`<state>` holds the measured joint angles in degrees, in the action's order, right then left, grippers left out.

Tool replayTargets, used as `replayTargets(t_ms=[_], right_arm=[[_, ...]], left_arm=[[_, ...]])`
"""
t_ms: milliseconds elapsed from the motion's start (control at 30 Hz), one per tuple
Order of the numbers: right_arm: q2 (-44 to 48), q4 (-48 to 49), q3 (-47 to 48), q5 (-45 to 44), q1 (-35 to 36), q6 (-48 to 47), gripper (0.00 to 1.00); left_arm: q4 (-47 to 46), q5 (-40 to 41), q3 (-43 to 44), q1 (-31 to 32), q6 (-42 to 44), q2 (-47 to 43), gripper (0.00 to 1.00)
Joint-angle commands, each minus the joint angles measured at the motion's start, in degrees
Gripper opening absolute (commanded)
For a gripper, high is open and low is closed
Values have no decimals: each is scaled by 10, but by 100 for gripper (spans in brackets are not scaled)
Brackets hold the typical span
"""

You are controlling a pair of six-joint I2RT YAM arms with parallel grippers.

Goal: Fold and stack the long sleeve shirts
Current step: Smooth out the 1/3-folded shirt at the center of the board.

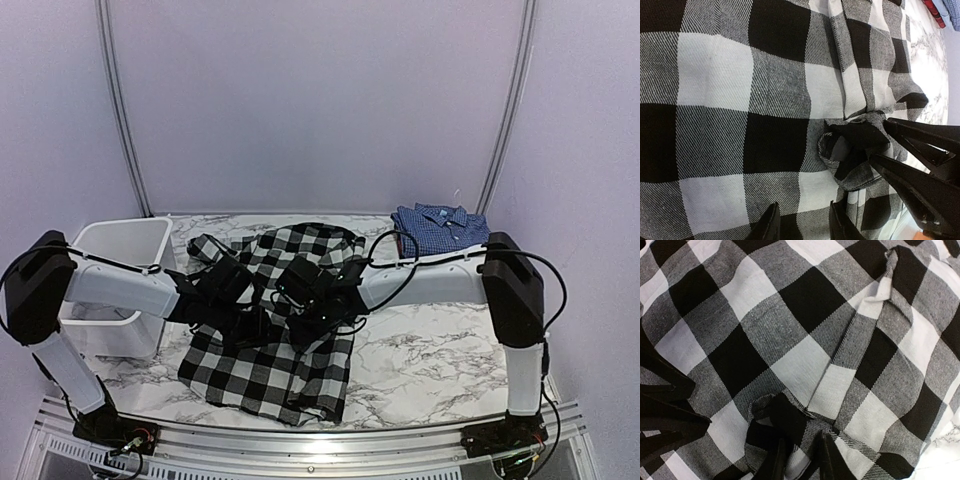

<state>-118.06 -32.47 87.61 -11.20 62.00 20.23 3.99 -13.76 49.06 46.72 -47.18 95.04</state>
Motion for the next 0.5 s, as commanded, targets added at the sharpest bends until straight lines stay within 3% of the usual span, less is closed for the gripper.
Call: replayTargets(t_ms=[0,167,467], right_arm=[[-3,-11,10,-13,3,9,15],[21,14,-16,-15,3,30,1],[76,90,-83,-12,2,64,0]], left_arm=[[-15,-13,17,3,1,15,36],[-19,-17,28,6,5,26,37],[-29,-16,47,9,9,42,39]])
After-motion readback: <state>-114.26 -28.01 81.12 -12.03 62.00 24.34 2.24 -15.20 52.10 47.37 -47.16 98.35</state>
